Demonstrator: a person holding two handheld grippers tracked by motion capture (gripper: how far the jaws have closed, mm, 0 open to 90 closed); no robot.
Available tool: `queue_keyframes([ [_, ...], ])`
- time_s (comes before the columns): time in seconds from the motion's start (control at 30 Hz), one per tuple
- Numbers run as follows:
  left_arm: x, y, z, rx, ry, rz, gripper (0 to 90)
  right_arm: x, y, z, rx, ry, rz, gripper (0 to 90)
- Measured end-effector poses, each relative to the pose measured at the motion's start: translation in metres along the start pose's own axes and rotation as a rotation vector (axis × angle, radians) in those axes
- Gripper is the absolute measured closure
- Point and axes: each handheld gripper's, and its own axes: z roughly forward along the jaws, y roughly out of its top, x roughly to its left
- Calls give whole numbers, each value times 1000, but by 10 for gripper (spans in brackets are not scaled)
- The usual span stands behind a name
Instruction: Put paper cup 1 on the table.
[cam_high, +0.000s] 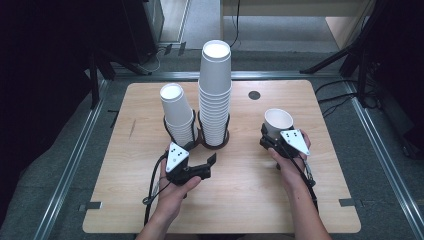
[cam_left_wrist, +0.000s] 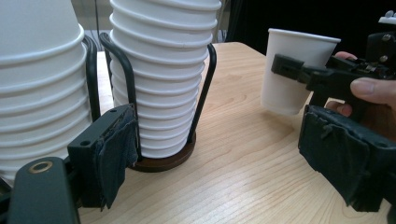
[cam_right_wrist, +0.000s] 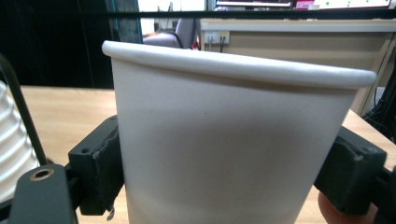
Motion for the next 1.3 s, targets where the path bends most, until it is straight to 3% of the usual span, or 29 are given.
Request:
queue_keyframes([
  [0.3, 3, 2, 2, -8, -4, -13, 123, 3, -10, 5, 58, -19, -38, 148],
  [0.67, 4, 0, 4, 1, -5, -22, 123, 4, -13, -1, 67, -33, -34, 139],
  [1.1, 7, 1, 3, -2, 3, -23, 124, 0, -15, -6, 126, -41, -36, 134],
  [1.23, 7, 0, 4, 1, 0, -21, 124, 0, -15, -8, 145, -7, -3, 49],
  [1.3, 6, 0, 5, 2, 2, -18, 124, 0, -14, -9, 180, 14, 10, 0],
])
